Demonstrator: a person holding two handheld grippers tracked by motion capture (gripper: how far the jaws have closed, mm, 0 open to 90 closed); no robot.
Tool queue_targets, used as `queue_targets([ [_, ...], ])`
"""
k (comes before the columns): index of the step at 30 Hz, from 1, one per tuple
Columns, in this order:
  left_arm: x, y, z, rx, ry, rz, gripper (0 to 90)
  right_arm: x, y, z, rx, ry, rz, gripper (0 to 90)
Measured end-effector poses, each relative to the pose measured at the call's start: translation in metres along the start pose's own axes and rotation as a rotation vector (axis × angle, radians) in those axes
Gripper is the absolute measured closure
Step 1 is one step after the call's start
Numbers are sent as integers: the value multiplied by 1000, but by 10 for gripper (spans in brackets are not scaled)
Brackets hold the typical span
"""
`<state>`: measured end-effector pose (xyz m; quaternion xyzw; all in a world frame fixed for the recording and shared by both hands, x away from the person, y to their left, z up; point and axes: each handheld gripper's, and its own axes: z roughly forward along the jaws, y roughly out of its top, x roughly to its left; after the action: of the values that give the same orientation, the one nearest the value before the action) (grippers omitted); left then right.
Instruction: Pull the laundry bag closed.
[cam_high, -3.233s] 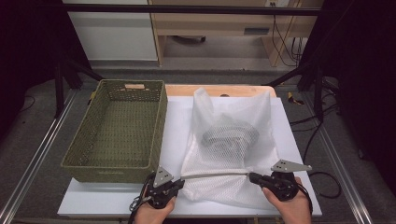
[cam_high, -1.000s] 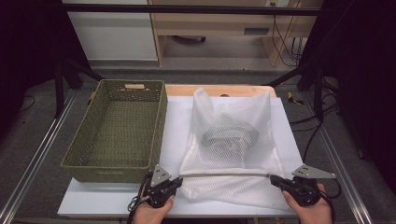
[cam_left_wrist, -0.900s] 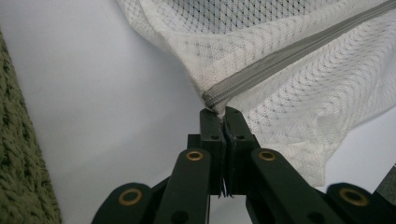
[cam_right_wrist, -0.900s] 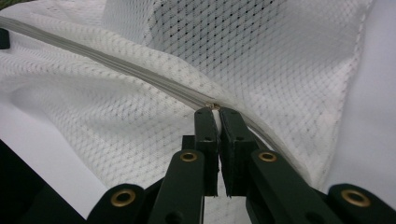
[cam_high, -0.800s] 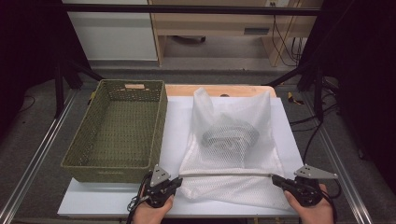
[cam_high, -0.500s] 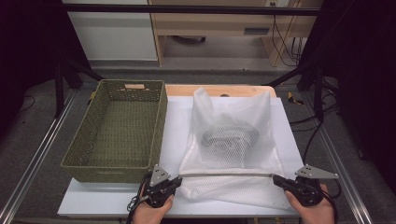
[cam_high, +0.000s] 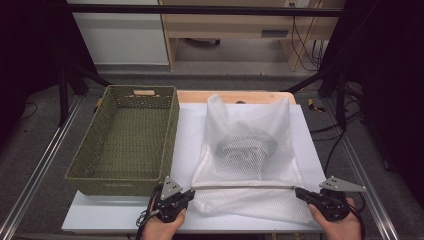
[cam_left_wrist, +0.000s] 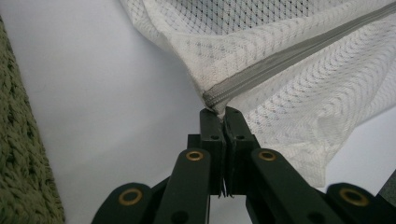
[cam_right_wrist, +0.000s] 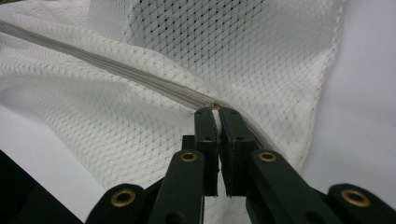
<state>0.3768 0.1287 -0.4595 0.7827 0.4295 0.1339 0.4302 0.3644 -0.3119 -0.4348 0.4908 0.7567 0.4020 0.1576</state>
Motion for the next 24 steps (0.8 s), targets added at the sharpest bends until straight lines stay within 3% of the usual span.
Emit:
queue_targets([
  [8,0,0,0,0,-1,-1,886,-6,-3,-3,16,-10,30,868],
  [17,0,-1,1,3,1,-2,886,-13,-5,-4,17,-30,22,868],
  [24,-1,-1,1,3,1,-2,887,-19,-6,-7,6,-45,43,868],
])
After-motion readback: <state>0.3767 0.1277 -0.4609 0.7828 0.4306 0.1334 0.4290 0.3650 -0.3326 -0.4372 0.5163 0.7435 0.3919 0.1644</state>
